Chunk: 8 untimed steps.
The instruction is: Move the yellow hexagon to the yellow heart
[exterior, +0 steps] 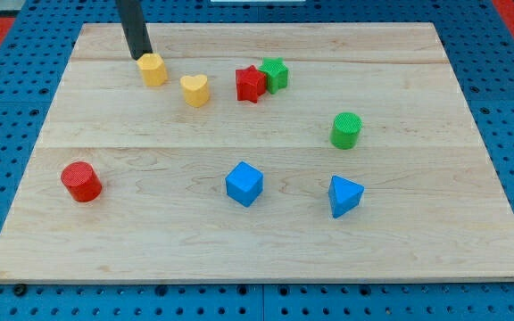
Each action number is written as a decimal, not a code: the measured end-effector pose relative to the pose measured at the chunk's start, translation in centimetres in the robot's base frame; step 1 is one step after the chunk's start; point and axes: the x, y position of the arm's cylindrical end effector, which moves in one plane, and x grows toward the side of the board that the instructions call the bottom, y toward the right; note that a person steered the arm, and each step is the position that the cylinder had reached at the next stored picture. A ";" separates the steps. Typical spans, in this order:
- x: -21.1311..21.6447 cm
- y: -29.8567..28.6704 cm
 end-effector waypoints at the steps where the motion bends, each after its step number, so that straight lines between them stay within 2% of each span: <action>1: 0.1 0.7; 3: 1.9 1.0; 4: 1.2 0.6; 7: 6.0 -0.5; 8: 6.0 -0.1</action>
